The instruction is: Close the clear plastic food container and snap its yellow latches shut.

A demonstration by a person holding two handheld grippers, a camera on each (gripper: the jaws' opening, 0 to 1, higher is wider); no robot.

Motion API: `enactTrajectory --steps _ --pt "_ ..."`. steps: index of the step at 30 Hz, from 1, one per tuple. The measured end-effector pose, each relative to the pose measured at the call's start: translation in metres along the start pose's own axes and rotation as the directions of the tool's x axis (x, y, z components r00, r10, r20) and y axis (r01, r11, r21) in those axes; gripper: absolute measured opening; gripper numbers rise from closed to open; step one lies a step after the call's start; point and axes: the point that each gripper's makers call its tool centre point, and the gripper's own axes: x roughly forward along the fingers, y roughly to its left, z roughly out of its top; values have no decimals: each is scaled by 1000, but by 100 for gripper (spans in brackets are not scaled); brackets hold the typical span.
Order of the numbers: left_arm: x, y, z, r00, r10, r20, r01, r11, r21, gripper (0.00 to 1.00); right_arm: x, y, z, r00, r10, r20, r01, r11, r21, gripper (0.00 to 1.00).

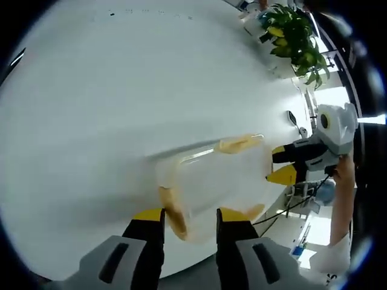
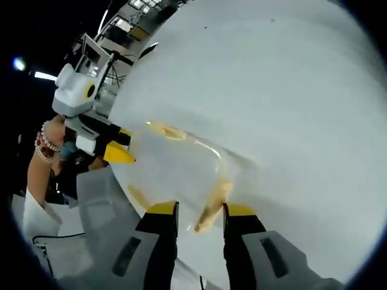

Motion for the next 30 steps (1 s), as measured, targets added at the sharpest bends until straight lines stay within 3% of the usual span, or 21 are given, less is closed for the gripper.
enactTrajectory --steps 7,15,22,23,25,30 --pt "1 -1 0 1000 -6 -4 6 1000 8 23 1 1 -2 1000 1 4 -1 1000 -2 24" --pt "-19 3 -1 1000 -24 3 24 1000 -4 22 1 2 -2 1000 2 13 -2 1000 3 22" --pt "-17 4 -2 1000 -24 5 24 1000 -8 22 1 2 -3 999 15 39 -16 1000 26 21" --pt "-16 3 -2 1000 -23 5 23 1000 -8 22 4 8 -5 998 45 43 -49 995 87 19" --pt "-17 3 -2 1000 -20 4 20 1000 -7 22 5 4 -3 996 63 67 -70 992 108 19" --pt "-16 1 -4 1000 -20 8 19 1000 15 24 4 5 -4 997 41 58 -43 998 44 21"
